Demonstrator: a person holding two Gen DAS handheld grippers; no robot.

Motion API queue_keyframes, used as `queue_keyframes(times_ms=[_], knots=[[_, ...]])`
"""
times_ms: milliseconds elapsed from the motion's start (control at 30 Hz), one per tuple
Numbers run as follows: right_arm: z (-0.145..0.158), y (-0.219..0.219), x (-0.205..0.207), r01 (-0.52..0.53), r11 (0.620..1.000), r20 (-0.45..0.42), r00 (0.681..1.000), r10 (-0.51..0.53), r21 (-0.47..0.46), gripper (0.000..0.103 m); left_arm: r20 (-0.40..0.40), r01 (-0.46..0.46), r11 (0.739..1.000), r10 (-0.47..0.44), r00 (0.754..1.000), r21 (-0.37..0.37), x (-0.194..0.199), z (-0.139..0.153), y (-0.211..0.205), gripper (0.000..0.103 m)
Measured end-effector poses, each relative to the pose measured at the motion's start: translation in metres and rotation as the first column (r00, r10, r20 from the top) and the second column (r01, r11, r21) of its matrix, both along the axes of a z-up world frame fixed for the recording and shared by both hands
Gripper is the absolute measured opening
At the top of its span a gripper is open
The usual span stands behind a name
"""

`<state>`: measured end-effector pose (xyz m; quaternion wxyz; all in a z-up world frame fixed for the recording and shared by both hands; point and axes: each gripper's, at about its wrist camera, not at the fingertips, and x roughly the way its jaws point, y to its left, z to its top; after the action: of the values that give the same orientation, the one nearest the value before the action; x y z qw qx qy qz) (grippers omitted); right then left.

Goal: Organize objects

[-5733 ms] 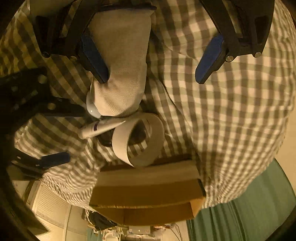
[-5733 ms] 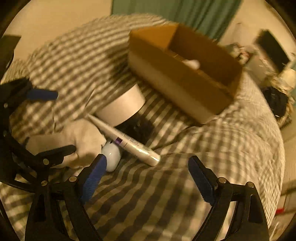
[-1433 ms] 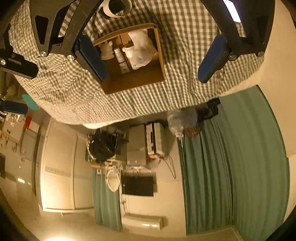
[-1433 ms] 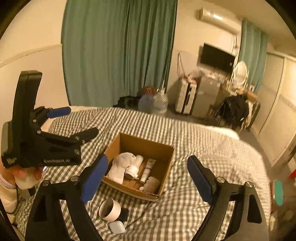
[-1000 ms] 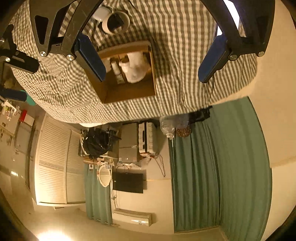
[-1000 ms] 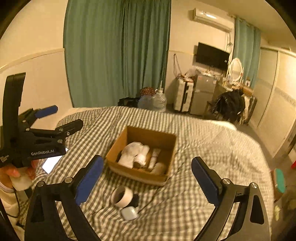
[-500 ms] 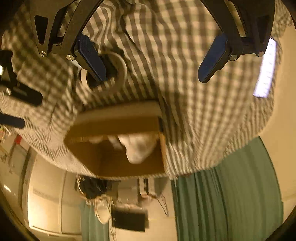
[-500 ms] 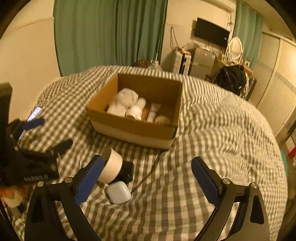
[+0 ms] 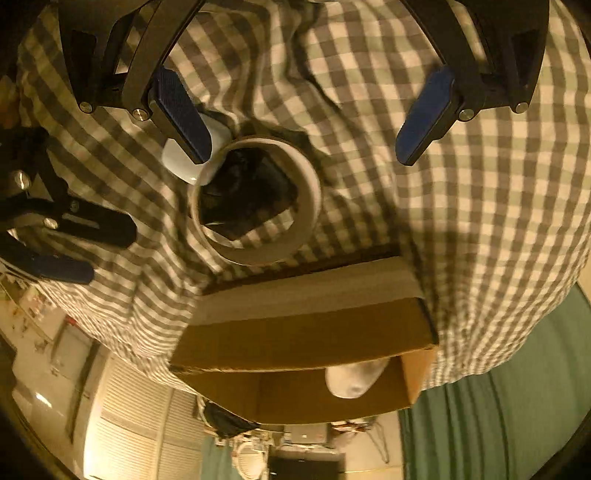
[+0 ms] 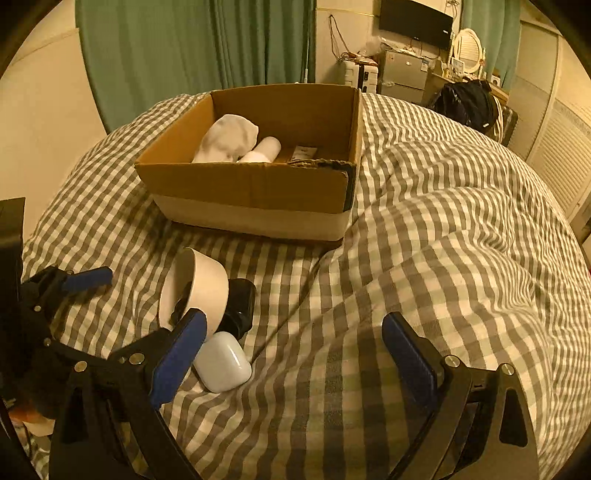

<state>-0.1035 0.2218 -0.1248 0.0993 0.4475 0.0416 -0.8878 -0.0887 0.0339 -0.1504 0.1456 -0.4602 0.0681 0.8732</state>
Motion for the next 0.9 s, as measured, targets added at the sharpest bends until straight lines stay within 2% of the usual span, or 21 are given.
queue_keyframes(times_ms=[100, 200, 367, 433, 567, 600, 700, 800, 900], knots=[[0.001, 0.002, 0.001, 0.009, 1.000, -0.005, 1.000, -0.009, -0.018, 0.096, 0.015, 0.017, 1.000, -0.018, 1.000, 0.022, 0.000, 0.000, 0.000, 0.102], [0.002, 0.005, 0.002, 0.018, 0.999, -0.005, 1.000, -0.019, -0.043, 0.096, 0.043, 0.019, 0.996, -0.022, 0.999, 0.086, -0.008, 0.003, -0.004, 0.102], [0.001, 0.007, -0.001, 0.028, 0.998, 0.007, 1.000, -0.027, -0.059, 0.096, 0.174, -0.018, 0.974, -0.022, 0.984, 0.225, -0.044, -0.016, -0.012, 0.103], [0.000, 0.007, -0.002, 0.036, 0.998, 0.013, 0.999, -0.035, -0.056, 0.096, 0.197, -0.013, 0.965, -0.040, 0.980, 0.261, -0.051, -0.021, -0.009, 0.103], [-0.002, 0.006, -0.004, 0.041, 0.998, 0.018, 0.999, -0.041, -0.044, 0.096, 0.194, 0.052, 0.973, -0.097, 0.976, 0.225, -0.058, -0.028, 0.009, 0.100], [-0.002, 0.004, -0.004, 0.042, 0.998, 0.020, 0.999, -0.041, -0.037, 0.096, 0.194, 0.071, 0.971, -0.117, 0.974, 0.229, -0.057, -0.030, 0.012, 0.088], [-0.002, 0.004, -0.004, 0.044, 0.999, 0.020, 0.999, -0.043, -0.032, 0.096, 0.182, 0.095, 0.969, -0.139, 0.973, 0.230, -0.054, -0.028, 0.015, 0.085], [-0.002, 0.004, -0.003, 0.046, 0.998, 0.015, 0.999, -0.046, -0.033, 0.096, 0.151, 0.063, 0.980, -0.093, 0.984, 0.191, -0.046, -0.021, 0.009, 0.085], [-0.002, 0.004, -0.001, 0.045, 0.998, 0.006, 0.999, -0.045, -0.040, 0.096, 0.089, -0.011, 0.996, 0.004, 0.996, 0.084, -0.033, -0.007, -0.005, 0.085]])
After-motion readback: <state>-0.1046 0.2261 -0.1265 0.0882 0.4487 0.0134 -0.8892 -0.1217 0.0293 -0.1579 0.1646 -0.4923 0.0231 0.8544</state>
